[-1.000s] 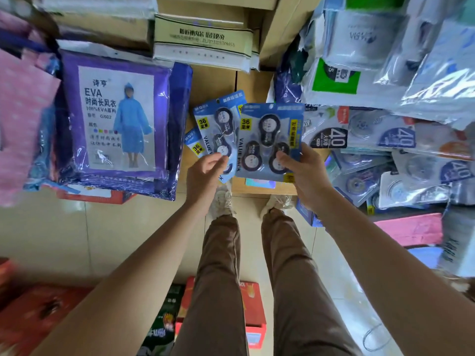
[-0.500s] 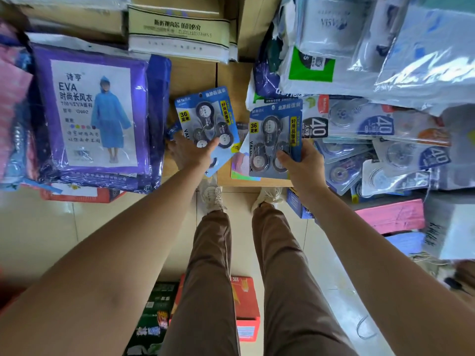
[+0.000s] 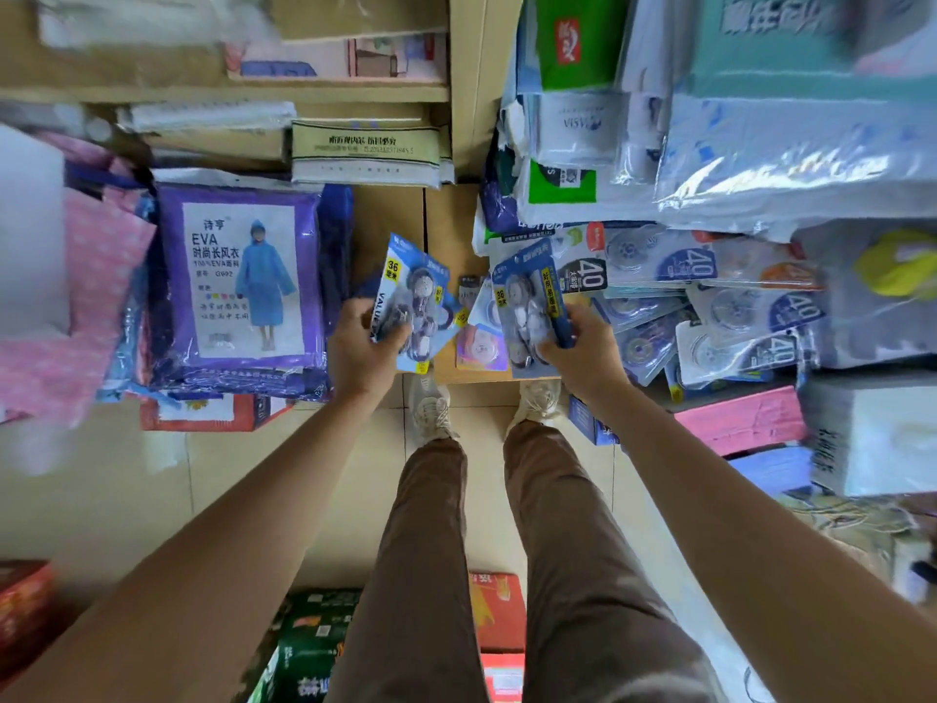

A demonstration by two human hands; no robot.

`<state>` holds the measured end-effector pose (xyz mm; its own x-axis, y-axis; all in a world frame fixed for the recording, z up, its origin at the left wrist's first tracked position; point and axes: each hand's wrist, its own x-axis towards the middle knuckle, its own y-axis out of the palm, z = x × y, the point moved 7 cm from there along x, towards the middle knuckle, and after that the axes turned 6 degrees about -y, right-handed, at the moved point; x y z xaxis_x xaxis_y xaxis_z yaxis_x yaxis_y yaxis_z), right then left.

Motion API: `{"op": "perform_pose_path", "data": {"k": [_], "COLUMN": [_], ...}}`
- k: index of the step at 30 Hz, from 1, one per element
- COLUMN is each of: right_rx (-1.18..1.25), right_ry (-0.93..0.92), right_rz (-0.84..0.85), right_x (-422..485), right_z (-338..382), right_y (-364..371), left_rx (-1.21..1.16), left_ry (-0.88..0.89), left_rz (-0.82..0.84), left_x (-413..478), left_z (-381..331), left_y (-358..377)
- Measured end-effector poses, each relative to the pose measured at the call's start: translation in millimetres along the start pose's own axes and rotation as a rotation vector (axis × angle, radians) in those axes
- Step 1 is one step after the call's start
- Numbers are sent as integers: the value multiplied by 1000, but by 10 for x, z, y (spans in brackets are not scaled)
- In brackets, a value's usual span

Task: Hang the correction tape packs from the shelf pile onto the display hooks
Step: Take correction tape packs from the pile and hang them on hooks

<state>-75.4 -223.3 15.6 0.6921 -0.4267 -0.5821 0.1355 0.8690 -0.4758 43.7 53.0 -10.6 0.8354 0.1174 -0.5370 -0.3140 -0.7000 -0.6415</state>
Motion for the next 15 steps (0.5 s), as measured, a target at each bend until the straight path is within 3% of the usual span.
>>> {"op": "perform_pose_path", "data": {"k": [8,15], "right_rx": [-82,-22], "right_ry": [-127,-276], "right_rz": [-47,-261], "right_x": [-784,-1530], "right_z": [722,1338], "right_y": [-736,-1756], "left_rx": [349,343], "left_ry": [388,702], "left_rz": [-13,-120], "left_x": [-953,-1766], "left_z": [-1155,-2276], "left_y": [-824,-1579]}}
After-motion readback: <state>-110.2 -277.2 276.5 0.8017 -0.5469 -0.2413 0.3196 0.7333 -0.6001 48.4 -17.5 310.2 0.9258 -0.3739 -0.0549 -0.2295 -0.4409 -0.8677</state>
